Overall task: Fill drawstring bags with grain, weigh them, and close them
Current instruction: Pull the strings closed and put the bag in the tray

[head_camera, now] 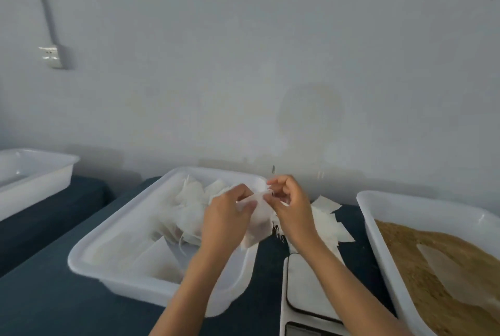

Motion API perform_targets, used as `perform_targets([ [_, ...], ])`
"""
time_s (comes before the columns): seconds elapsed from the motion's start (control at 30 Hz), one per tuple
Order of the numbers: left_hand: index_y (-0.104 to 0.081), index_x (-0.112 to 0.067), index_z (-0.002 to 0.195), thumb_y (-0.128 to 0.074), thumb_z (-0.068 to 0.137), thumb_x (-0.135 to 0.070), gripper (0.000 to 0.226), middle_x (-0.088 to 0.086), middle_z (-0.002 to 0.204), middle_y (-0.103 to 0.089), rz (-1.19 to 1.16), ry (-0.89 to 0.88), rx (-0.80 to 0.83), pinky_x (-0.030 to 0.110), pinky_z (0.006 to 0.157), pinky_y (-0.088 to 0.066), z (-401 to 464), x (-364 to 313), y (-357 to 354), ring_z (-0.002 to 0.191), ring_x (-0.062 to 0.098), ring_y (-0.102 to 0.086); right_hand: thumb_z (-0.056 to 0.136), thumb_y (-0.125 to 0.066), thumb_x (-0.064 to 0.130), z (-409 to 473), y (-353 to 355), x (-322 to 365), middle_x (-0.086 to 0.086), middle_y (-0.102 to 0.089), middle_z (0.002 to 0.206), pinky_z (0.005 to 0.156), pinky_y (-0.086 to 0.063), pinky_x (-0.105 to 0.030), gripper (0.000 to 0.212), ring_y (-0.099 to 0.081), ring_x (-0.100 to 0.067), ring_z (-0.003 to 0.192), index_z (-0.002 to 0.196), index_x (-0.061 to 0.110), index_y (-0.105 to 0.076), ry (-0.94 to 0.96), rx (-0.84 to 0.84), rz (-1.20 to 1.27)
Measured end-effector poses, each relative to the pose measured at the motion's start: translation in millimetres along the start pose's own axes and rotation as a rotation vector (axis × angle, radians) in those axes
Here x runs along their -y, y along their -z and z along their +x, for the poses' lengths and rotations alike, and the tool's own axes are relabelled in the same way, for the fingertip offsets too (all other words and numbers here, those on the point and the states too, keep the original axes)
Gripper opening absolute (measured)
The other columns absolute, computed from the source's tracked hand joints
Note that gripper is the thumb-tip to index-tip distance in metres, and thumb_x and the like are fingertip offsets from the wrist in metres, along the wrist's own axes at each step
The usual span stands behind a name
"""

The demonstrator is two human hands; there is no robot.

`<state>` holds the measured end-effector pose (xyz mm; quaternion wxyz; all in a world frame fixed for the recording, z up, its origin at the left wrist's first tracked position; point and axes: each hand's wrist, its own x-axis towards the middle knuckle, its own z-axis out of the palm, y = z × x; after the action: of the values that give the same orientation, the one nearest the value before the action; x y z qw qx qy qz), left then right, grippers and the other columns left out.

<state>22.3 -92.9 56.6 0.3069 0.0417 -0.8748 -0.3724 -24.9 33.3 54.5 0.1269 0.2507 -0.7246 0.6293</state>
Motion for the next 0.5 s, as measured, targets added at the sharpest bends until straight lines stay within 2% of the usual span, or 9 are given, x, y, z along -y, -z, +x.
perform_targets([
  [0.13,-0.059,-0.024,0.068,-0.064,0.083,-0.019,0.017,-0.008,0.059,-0.059,0.003,0.157,0.031,0.011,0.048,-0.037,-2,42,40,0.052,0.003,-0.051,0.092,-0.054,0.008,-4,-52,-6,0.010,-0.057,0.092,0.069,-0.044,-0.009,0.019,-0.056,0.000,0.084,0.100,0.025,-0.049,-0.110,0.143,-0.078],
  [0.23,-0.056,-0.018,0.068,-0.061,0.084,-0.011,0.018,-0.003,0.057,-0.061,-0.022,0.315,0.110,0.027,0.053,-0.049,-8,75,62,0.051,0.014,-0.054,0.092,-0.038,-0.001,-13,-85,-11,0.002,-0.054,0.097,0.070,-0.041,-0.012,0.022,-0.054,-0.010,0.088,0.098,0.019,-0.042,-0.155,0.260,-0.203],
  [0.3,-0.055,-0.013,0.071,-0.055,0.087,-0.006,0.017,0.005,0.067,-0.063,-0.019,0.423,0.159,0.031,0.057,-0.056,-12,94,72,0.059,0.019,-0.062,0.090,-0.036,-0.003,-19,-102,-15,-0.003,-0.054,0.099,0.072,-0.041,-0.017,0.021,-0.052,-0.015,0.091,0.096,0.017,-0.040,-0.211,0.397,-0.283],
  [0.4,-0.055,-0.007,0.084,-0.050,0.090,-0.005,0.008,0.012,0.083,-0.063,0.014,0.554,0.269,0.030,0.058,-0.058,-15,110,78,0.071,0.025,-0.067,0.091,-0.042,0.002,-23,-115,-19,-0.007,-0.057,0.101,0.086,-0.047,-0.033,0.015,-0.055,-0.023,0.098,0.091,0.014,-0.050,-0.279,0.620,-0.448],
  [0.47,-0.054,-0.007,0.088,-0.048,0.091,-0.004,0.007,0.012,0.083,-0.065,0.019,0.602,0.354,0.027,0.053,-0.056,-14,115,82,0.066,0.022,-0.069,0.089,-0.042,-0.002,-25,-122,-19,-0.008,-0.060,0.096,0.092,-0.047,-0.036,0.024,-0.056,-0.021,0.093,0.084,0.010,-0.062,-0.300,0.736,-0.498],
  [0.5,-0.053,-0.008,0.086,-0.048,0.090,-0.004,0.008,0.010,0.080,-0.064,0.047,0.605,0.396,0.025,0.052,-0.055,-14,118,83,0.062,0.018,-0.068,0.088,-0.042,-0.005,-27,-126,-19,-0.010,-0.062,0.098,0.092,-0.047,-0.034,0.028,-0.054,-0.019,0.092,0.089,0.006,-0.068,-0.308,0.784,-0.514],
])
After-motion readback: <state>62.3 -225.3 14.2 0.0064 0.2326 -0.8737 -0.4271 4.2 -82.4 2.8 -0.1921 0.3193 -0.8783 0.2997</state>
